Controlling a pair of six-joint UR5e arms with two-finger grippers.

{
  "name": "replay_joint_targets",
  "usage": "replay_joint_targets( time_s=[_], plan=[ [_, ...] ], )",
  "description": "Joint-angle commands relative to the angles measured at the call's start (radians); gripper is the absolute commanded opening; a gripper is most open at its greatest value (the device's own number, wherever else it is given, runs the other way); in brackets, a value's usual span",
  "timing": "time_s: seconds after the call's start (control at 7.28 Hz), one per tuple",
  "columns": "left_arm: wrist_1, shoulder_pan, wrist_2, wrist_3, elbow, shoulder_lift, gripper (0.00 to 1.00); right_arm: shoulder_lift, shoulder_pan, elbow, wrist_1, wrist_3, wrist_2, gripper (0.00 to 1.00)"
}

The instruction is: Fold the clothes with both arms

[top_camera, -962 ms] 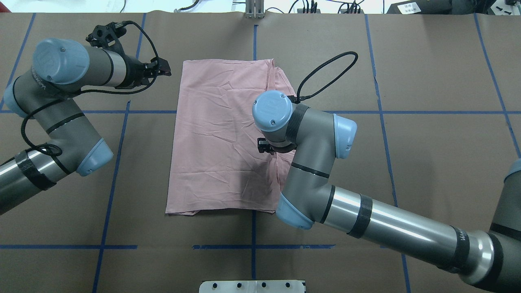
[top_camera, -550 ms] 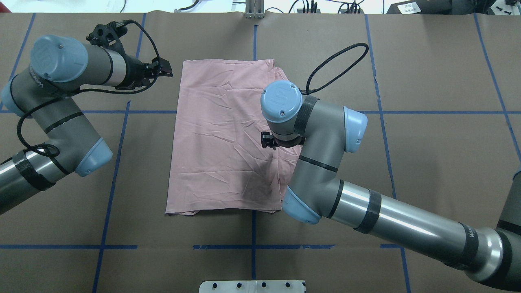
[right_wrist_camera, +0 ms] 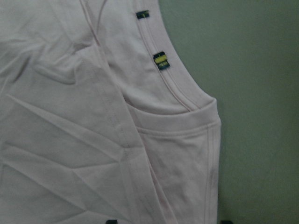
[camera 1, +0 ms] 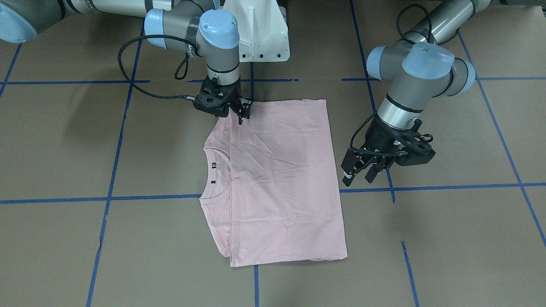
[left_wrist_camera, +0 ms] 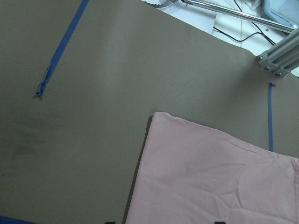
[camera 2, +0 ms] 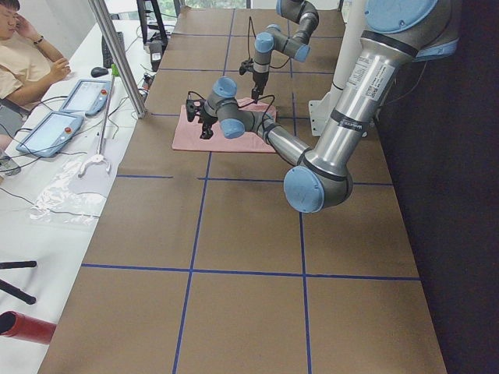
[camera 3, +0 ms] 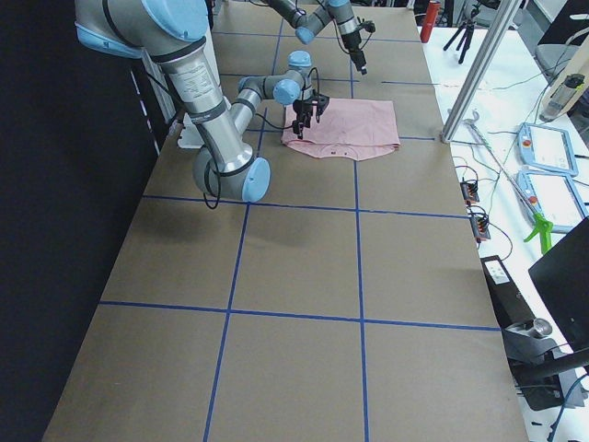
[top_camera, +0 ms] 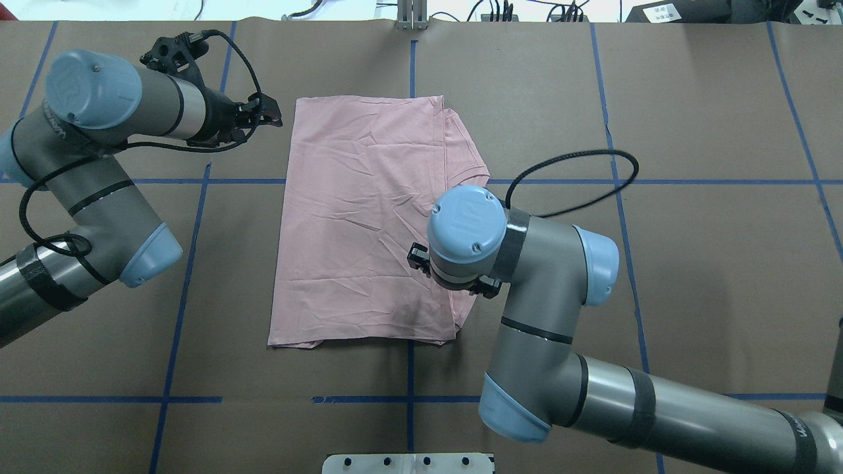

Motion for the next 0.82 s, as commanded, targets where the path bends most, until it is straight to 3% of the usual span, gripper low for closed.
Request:
replay_joint_targets(
  time_s=[0.0,0.69],
  plan=[
    [0.000,-0.001,-0.064,-0.019,-0.002,-0.001,0.76,-0.092,-0.054,0.021,0.193,0.277,-0.049,0.68],
    [0.000,-0.001,-0.056,-0.025,-0.010,-0.001,0.77,-0.109,-0.102,0.007,0.186,0.353,-0.088,0.65]
  ],
)
